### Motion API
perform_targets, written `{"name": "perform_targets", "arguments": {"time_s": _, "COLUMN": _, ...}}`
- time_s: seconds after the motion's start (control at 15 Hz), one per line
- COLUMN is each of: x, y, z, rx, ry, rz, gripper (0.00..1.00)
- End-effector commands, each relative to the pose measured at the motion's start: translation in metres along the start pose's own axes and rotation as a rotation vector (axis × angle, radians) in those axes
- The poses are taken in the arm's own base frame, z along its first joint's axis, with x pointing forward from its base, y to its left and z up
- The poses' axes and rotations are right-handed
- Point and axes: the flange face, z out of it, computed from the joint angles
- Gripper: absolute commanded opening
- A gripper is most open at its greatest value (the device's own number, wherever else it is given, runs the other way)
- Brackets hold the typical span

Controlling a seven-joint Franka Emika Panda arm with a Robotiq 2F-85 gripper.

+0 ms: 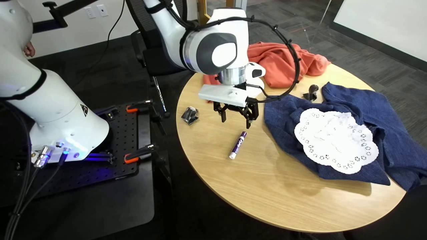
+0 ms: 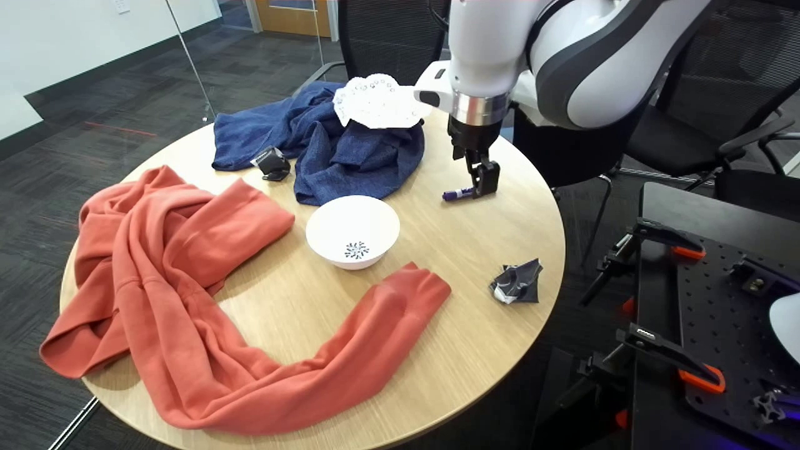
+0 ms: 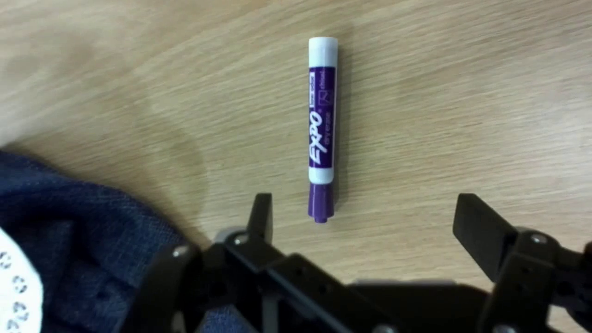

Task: Take the marker out of the white bowl

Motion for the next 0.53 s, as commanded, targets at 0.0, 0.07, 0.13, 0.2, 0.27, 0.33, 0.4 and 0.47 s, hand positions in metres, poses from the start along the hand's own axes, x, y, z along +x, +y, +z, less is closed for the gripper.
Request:
{"name": "perform_targets", "arguments": {"time_s": 0.0, "x": -0.008, "y": 0.004, "z": -0.025, "rx": -0.044, "ry": 0.021, "rz": 0.019, "gripper": 1.00}}
{"name": "perform_targets", "arguments": {"time_s": 0.07, "x": -0.008, "y": 0.006, "z": -0.028, "rx": -0.051, "ry": 0.024, "rz": 0.018, "gripper": 1.00}}
{"name": "perform_targets", "arguments": {"time_s": 0.13, "x": -0.009, "y": 0.006, "z": -0.030, "rx": -0.052, "ry": 0.023, "rz": 0.019, "gripper": 1.00}}
{"name": "perform_targets", "arguments": {"time_s": 0.2, "x": -0.001, "y": 0.009, "z": -0.019, "rx": -0.039, "ry": 0.020, "rz": 0.006, "gripper": 1.00}}
{"name": "perform_targets", "arguments": {"time_s": 0.27, "x": -0.001, "y": 0.009, "z": -0.020, "rx": -0.040, "ry": 0.022, "rz": 0.006, "gripper": 1.00}}
{"name": "perform_targets", "arguments": {"time_s": 0.33, "x": -0.001, "y": 0.008, "z": -0.020, "rx": -0.038, "ry": 0.023, "rz": 0.005, "gripper": 1.00}}
{"name": "perform_targets", "arguments": {"time_s": 0.4, "x": 0.000, "y": 0.008, "z": -0.019, "rx": -0.036, "ry": 0.022, "rz": 0.004, "gripper": 1.00}}
{"name": "perform_targets", "arguments": {"time_s": 0.47, "x": 0.000, "y": 0.007, "z": -0.018, "rx": -0.035, "ry": 0.021, "rz": 0.004, "gripper": 1.00}}
